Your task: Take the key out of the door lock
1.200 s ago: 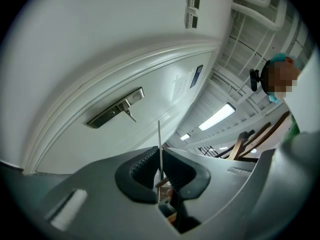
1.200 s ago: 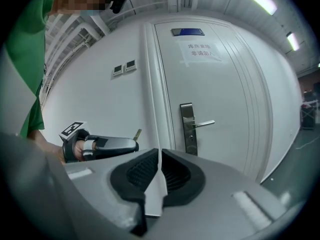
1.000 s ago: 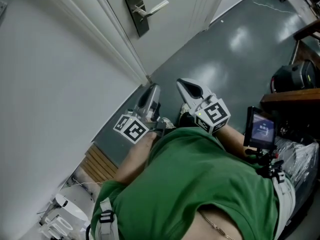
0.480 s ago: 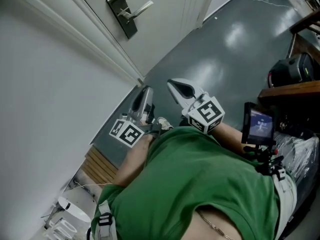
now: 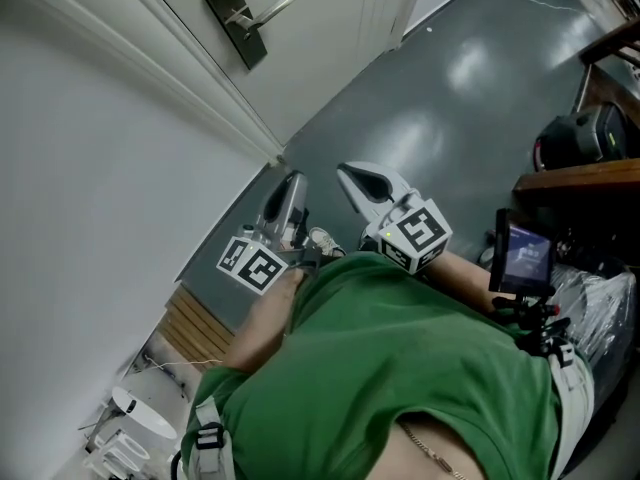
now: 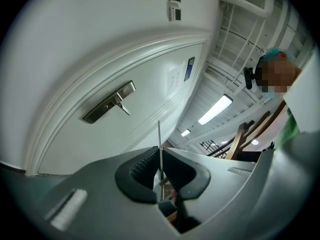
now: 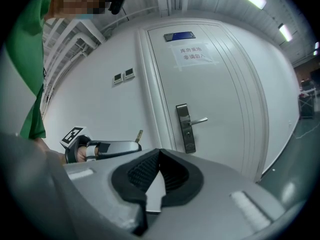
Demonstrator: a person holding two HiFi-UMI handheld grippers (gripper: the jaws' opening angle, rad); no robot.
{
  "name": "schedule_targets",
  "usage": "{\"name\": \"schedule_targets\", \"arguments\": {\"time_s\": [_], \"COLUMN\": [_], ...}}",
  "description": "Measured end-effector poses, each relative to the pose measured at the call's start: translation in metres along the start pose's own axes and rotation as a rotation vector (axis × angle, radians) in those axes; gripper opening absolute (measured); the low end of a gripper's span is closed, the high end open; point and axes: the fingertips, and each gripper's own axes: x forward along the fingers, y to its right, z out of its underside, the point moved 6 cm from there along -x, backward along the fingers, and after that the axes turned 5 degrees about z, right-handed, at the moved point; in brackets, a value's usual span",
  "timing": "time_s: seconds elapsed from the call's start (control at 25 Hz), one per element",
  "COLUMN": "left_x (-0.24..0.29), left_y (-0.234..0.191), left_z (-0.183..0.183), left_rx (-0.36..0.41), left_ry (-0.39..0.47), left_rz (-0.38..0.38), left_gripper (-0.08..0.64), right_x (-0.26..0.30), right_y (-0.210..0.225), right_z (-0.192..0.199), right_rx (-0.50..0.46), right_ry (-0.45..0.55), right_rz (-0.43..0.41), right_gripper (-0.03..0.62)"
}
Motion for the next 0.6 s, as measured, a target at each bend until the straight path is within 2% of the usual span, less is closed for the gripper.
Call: {"name": "schedule_targets", "arguments": {"time_s": [0.6], "left_x": [0.0004], "left_y": [0.0032], "left_z": [0.0001], "left_rx": [-0.012], "left_ry": [0.016], "left_rz": [0.003], "left_gripper": [0.026], "right_x": [0.001], "right_y": [-0.0015], "right_z": [-0.0029], "right_rx": [-0.008], "right_ry": [0.01], "right_rz": [-0.012], "right_gripper": [0.003]}}
